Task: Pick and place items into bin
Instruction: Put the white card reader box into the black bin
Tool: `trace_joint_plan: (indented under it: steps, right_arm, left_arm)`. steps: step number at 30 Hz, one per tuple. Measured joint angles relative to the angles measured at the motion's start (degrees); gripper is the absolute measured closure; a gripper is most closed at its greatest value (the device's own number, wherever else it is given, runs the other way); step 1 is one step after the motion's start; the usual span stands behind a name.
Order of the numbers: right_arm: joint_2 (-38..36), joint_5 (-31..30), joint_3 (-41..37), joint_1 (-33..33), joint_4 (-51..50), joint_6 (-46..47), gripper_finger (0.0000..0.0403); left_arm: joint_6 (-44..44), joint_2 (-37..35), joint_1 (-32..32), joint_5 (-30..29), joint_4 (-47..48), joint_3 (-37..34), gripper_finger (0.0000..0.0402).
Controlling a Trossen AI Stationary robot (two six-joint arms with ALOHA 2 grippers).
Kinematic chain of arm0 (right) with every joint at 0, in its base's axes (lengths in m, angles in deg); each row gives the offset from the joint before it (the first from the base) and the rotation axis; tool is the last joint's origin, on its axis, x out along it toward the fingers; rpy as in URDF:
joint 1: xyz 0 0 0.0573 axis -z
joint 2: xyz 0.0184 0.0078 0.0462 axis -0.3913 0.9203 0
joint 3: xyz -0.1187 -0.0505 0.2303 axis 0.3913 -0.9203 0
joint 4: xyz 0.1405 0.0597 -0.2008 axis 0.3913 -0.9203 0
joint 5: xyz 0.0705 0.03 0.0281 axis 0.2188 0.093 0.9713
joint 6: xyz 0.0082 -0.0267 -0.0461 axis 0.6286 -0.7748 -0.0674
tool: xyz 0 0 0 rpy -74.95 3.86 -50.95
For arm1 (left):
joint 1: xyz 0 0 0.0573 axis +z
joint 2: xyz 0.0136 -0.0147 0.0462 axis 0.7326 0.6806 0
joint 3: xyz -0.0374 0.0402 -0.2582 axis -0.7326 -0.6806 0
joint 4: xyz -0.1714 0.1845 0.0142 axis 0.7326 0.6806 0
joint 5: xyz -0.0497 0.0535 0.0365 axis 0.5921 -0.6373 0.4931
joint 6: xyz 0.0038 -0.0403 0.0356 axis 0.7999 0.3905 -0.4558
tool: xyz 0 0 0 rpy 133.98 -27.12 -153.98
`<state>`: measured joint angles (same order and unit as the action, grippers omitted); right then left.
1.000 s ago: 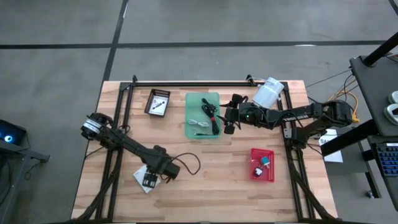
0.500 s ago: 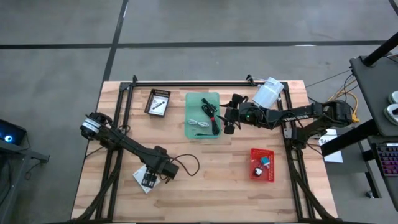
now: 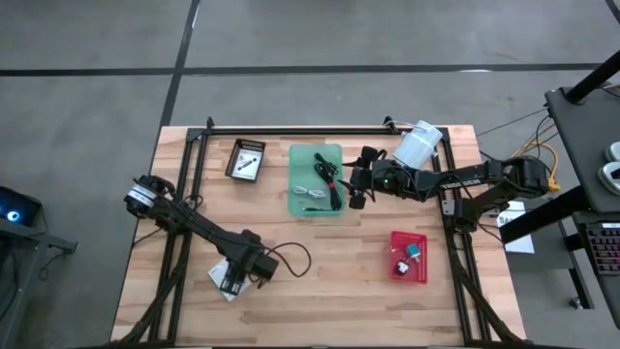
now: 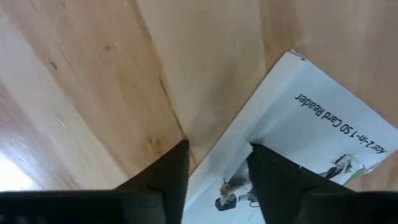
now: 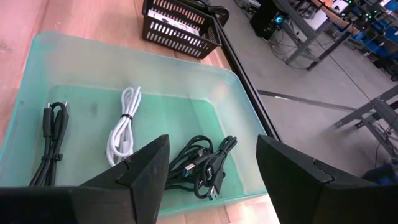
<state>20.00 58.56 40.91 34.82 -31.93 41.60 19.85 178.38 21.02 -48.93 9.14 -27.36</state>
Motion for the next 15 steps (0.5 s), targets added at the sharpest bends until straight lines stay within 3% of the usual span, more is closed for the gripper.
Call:
trace_joint_plan:
  steps: [10, 15]
  right_arm:
    - [0.02, 0.01, 0.00, 0.01, 0.00, 0.00, 0.0177]
    - [0.02, -0.01, 0.00, -0.01, 0.00, 0.00, 0.0177]
  left_arm:
    - [0.90, 0.00, 0.08, -0.31, -4.84, -1.04, 0.0365]
    - [8.73, 0.02, 0.34, -0.28, -5.11, -1.70, 0.0395]
